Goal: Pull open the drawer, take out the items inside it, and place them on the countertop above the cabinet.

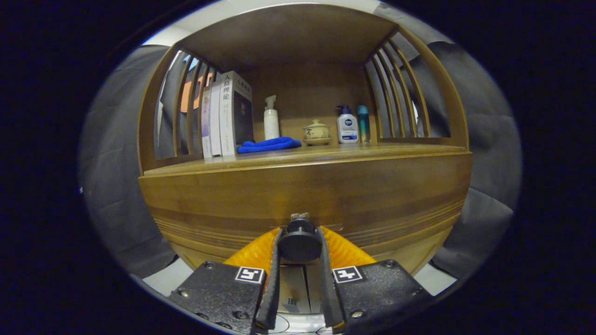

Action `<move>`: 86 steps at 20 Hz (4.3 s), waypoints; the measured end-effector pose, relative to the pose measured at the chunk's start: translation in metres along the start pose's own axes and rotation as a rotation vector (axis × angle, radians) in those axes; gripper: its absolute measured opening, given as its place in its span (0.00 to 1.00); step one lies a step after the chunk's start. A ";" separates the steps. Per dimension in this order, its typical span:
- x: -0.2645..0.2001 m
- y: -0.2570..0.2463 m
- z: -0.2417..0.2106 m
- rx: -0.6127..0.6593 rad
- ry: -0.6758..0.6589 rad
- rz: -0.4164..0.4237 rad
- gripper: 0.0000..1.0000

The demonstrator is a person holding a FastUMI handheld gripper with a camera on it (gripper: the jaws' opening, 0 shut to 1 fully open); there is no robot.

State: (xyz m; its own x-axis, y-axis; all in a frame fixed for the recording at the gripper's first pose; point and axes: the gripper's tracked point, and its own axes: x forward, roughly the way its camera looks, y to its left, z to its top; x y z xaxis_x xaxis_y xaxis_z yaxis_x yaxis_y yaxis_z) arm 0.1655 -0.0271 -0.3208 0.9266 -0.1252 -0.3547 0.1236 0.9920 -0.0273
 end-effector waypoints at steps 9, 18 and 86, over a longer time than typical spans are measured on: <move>-0.022 0.000 -0.007 0.019 0.007 -0.001 0.36; -0.082 -0.001 -0.020 0.023 0.008 0.018 0.36; -0.073 -0.008 -0.045 0.074 1.152 -0.172 0.57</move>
State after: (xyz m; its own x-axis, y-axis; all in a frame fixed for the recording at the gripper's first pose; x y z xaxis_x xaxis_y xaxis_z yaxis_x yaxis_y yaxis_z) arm 0.0810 -0.0252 -0.3368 0.0298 -0.1291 -0.9912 0.2714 0.9554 -0.1163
